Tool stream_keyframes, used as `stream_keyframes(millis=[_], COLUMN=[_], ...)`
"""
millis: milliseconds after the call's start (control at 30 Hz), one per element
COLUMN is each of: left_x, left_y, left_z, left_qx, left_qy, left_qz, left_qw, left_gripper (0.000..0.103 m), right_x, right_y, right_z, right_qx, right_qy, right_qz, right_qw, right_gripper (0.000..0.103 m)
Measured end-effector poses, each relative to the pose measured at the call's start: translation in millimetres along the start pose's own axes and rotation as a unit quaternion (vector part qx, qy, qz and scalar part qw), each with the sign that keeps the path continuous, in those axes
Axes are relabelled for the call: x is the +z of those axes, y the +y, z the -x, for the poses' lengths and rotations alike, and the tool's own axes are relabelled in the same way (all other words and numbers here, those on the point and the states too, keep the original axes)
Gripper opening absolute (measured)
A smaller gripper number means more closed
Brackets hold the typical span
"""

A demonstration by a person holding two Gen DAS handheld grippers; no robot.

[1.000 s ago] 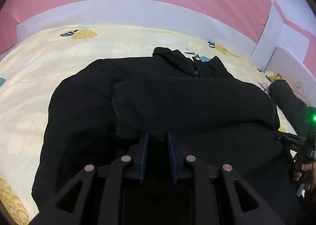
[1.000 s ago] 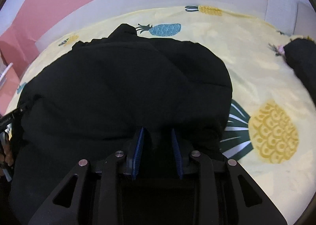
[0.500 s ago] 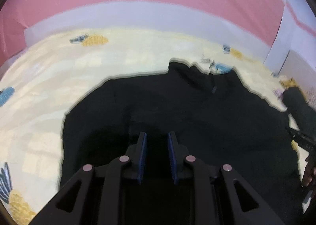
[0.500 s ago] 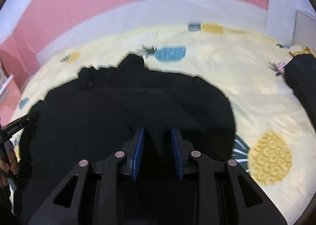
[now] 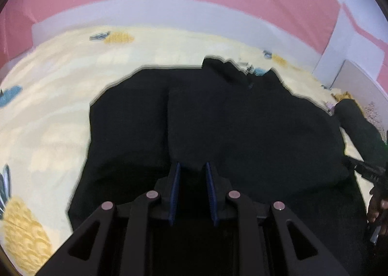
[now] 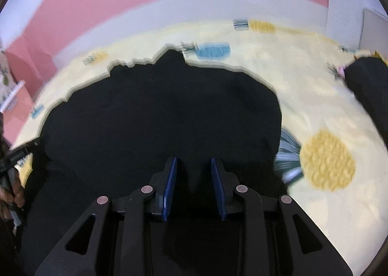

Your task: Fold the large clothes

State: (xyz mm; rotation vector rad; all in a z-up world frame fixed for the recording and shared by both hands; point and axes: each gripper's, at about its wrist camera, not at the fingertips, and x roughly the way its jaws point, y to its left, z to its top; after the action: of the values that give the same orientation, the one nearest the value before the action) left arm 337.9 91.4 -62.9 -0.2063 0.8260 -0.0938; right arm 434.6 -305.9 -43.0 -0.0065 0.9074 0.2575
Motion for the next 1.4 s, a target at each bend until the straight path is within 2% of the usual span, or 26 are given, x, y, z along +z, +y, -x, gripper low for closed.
stream_keyframes(millis=[67,167,300,433,500,633,700,833,1067,1167,1400], left_x=[0,1,-4,-19,-31,-56,-68,-93,-131,-149,-185], left_y=[1,1,-6,-16,-23,-32,-37,-42,-47,-48,-47], left_z=[-4,7,35,70,92,135,155,189,223,232,246], left_qx=[0.008,0.013,0.019,0.01,-0.005,-0.021,-0.02,-0.015,0.001,0.002,0.01], left_qy=[0.002,0.007,0.0,-0.011,-0.018,-0.035,-0.046,-0.06,-0.059,-0.053,-0.039], left_qz=[0.006,0.014,0.005,0.005,0.003,-0.003,-0.005,-0.008,-0.012,-0.009,0.001], left_qw=[1.0,0.9998,0.9998,0.9999,0.9998,0.9992,0.9987,0.998,0.9982,0.9985,0.9992], left_gripper=[0.03,0.03,0.029,0.03,0.03,0.033,0.038,0.038,0.038,0.038,0.039], right_x=[-7,-3,-5,-23,-35,-62,-72,-97,-146,-167,-205], right_y=[-3,-5,2,4,6,11,14,21,27,29,38], right_z=[-15,-11,19,59,81,121,135,166,194,203,219], right_qx=[0.006,0.007,-0.003,0.008,0.02,0.028,0.028,0.024,0.014,0.016,0.023], right_qy=[0.011,0.014,0.001,-0.022,-0.034,-0.058,-0.066,-0.085,-0.087,-0.084,-0.078], right_qz=[0.001,-0.018,-0.013,-0.024,-0.032,-0.036,-0.035,-0.03,-0.035,-0.039,-0.036], right_qw=[1.0,1.0,1.0,0.999,0.999,0.997,0.997,0.996,0.995,0.996,0.996], right_gripper=[0.03,0.03,0.03,0.033,0.039,0.039,0.04,0.04,0.041,0.051,0.051])
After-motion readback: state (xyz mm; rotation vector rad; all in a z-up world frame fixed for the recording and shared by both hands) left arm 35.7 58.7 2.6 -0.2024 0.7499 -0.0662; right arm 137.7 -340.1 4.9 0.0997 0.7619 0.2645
